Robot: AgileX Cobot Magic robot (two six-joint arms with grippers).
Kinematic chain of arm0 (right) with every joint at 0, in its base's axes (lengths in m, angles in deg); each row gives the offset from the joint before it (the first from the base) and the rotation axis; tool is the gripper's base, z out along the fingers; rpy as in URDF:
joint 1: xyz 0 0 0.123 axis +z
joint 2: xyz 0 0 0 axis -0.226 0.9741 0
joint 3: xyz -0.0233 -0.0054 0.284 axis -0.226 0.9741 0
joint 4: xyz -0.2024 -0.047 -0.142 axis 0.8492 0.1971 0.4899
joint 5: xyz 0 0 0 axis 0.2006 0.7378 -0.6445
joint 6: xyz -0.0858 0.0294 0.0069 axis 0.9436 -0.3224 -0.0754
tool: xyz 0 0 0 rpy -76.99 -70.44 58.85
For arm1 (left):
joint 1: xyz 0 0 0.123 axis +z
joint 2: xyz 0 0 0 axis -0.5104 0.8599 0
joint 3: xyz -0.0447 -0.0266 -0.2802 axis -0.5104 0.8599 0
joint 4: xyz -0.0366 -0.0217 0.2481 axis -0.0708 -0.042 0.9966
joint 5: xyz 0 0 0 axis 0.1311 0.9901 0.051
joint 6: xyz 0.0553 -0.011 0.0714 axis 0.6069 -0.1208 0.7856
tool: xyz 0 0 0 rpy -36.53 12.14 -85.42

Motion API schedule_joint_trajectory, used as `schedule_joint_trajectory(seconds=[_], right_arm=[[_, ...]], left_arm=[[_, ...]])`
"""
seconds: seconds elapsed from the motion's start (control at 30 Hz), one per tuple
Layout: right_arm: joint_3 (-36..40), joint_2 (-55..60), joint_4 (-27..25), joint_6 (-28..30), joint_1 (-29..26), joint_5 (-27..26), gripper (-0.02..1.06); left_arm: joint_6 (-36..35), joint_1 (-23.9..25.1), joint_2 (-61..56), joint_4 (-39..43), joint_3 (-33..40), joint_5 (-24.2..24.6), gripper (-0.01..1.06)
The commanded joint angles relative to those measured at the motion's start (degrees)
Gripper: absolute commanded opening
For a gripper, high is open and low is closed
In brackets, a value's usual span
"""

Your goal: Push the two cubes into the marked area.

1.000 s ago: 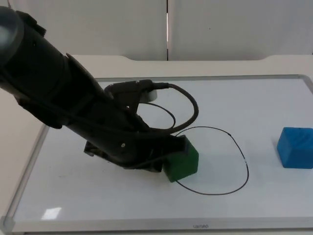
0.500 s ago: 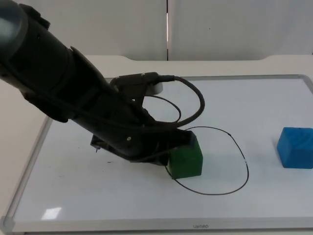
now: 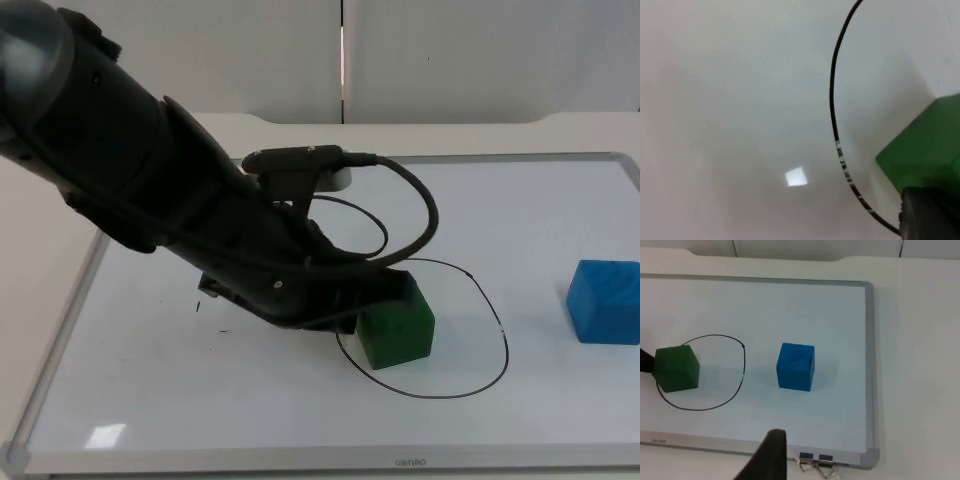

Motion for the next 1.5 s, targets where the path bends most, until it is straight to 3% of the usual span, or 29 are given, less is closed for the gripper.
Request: schedule_joint_trajectory(seconds=[0.0, 0.1, 0.23, 0.37, 0.57, 1.03, 1.2, 1.47], right_arm=[[-0.1, -0.2, -0.2, 0.3, 0.1, -0.2, 1.05], [-0.1, -0.2, -0.2, 0.3, 0.1, -0.2, 1.05], [-0.1, -0.2, -0.2, 0.3, 0.1, -0.2, 1.05], [-0.1, -0.2, -0.2, 0.3, 0.1, -0.2, 1.05], [-0.1, -0.2, -0.2, 0.3, 0.1, -0.2, 1.05], [-0.1, -0.2, -0.2, 0.3, 0.1, -0.2, 1.05], [-0.1, -0.2, -0.2, 0.3, 0.1, -0.2, 1.05], [-0.1, -0.2, -0.2, 0.3, 0.1, -0.2, 1.05]], left_arm=[[0.2, -0.3, 0.1, 0.6, -0.6, -0.5, 0.0], [0.2, 0.2, 0.1, 2.4, -0.6, -0.8, 0.0], [-0.7, 3.3, -1.1, 6.4, -0.6, 2.6, 0.0], [-2.1, 10.2, -6.6, 10.7, -0.5, 7.4, 0.0], [-4.3, 16.9, -18.7, 17.9, -0.5, 9.5, 0.0], [-12.8, 18.5, -46.2, 32.0, -0.5, 15.2, 0.0], [-15.8, 18.5, -54.3, 37.3, -0.5, 19.1, 0.0], [-25.5, 18.5, -66.3, 51.4, -0.4, 29.4, 0.0]])
